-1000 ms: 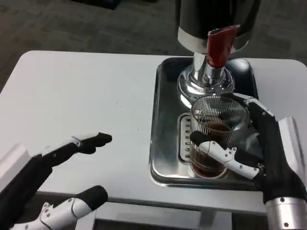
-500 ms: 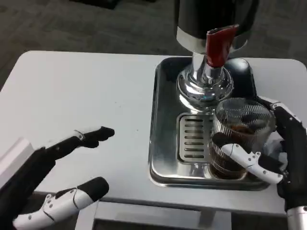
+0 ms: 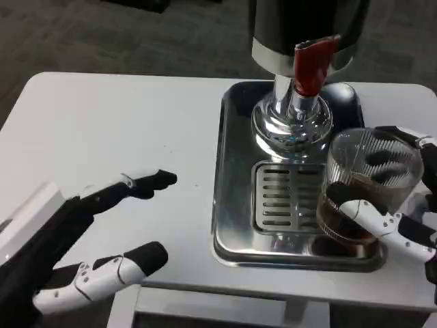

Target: Grasp the cup under the faucet to collect the drink, then remove the cup.

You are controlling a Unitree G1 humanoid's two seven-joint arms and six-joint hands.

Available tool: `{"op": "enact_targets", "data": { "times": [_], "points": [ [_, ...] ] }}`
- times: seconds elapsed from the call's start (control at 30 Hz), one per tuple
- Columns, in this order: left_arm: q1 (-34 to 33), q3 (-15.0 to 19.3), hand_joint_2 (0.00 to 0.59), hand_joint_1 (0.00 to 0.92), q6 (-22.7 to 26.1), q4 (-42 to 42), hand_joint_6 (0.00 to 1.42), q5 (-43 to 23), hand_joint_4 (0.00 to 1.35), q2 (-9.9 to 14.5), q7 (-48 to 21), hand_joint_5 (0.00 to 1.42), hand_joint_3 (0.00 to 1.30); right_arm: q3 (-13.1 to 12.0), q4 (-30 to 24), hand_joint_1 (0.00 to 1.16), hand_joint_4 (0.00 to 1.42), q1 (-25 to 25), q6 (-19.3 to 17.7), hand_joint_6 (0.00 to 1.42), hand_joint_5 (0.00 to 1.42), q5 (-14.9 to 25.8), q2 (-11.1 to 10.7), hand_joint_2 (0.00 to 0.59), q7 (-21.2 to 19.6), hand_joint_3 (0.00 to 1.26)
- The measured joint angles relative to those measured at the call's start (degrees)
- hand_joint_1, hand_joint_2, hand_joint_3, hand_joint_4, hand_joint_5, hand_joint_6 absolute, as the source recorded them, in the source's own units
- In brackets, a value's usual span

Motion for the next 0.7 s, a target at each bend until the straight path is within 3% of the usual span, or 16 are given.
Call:
{"op": "enact_targets", "data": {
  "times": [0.7],
  "points": [
    [-4.92, -3.92, 0.091, 0.0, 2.92, -1.64, 0.18, 2.97, 0.14, 2.58, -1.91, 0.17, 0.21, -3.68, -11.32, 0.95, 1.19, 6.75, -0.06, 1.42, 1.42, 4.18, -1.5, 0.156, 5.96, 0.98]
  ]
}}
